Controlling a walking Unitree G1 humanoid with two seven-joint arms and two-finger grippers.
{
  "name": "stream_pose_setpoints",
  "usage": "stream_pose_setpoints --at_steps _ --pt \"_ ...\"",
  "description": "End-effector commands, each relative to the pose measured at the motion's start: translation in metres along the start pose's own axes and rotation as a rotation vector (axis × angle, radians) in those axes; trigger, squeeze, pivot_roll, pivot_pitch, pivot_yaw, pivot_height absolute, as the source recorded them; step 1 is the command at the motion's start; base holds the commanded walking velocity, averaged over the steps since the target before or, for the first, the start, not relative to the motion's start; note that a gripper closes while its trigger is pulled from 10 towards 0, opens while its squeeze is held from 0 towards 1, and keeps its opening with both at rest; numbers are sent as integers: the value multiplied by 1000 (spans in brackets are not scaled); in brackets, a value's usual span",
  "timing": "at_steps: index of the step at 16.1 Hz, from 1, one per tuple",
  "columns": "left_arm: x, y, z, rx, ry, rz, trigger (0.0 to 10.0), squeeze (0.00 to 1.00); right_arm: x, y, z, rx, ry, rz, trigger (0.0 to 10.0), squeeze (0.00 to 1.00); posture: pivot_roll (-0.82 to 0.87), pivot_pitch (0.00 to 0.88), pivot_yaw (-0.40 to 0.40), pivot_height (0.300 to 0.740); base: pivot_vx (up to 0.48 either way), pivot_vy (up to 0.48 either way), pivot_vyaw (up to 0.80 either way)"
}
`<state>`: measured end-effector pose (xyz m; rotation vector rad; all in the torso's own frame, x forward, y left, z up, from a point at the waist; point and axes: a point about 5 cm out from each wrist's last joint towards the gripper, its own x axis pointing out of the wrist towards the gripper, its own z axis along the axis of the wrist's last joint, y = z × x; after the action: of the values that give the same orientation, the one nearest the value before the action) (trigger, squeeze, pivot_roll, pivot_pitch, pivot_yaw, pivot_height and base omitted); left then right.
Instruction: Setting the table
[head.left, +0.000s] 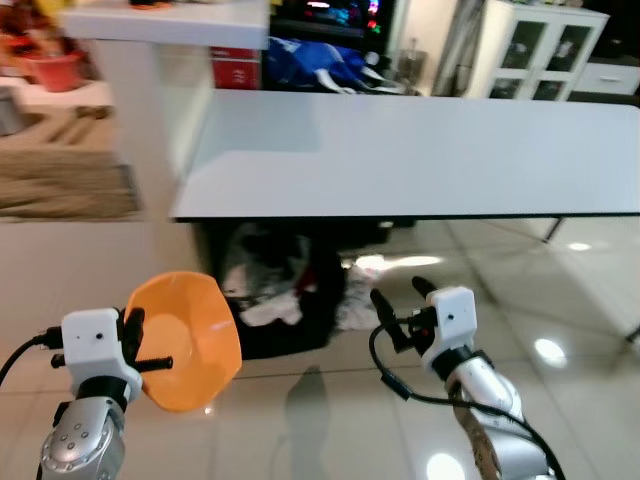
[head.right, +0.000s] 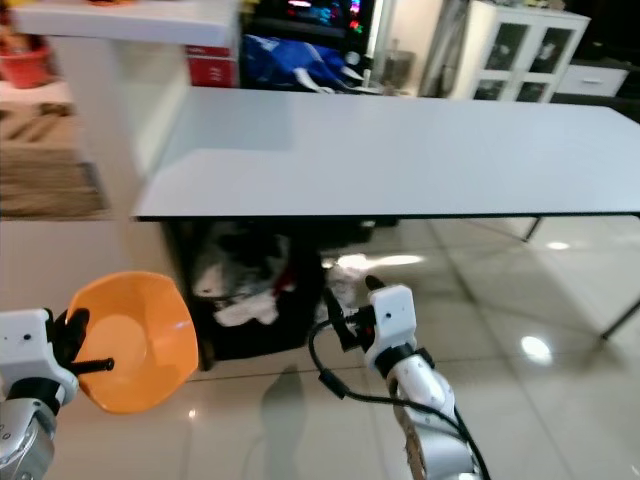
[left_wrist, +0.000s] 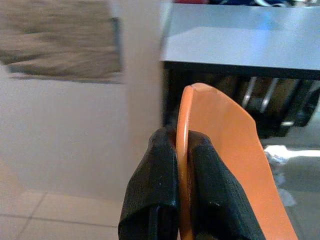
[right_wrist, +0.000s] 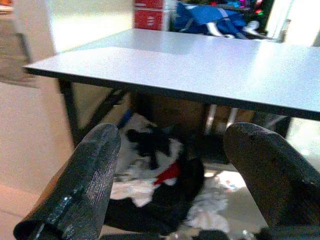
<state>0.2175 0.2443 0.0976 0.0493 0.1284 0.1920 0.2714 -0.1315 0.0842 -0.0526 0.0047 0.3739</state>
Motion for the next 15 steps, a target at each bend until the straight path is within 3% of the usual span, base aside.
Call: stream_pose_setpoints --at_steps 1,10,15 --pt "1 -13 8 -4 -46 -49 0 0 -2 -10 0 -3 18 -26 10000 0 41 0 -11 736 270 -394 0" --pt "8 -13 13 11 -62 -33 0 0 -9 2 15 -14 7 -8 10000 0 38 0 -10 736 272 -392 0" --pt "10 -11 11 15 -52 -29 0 0 -11 -4 5 -12 40 -19 10000 0 36 0 -8 736 282 -385 0"
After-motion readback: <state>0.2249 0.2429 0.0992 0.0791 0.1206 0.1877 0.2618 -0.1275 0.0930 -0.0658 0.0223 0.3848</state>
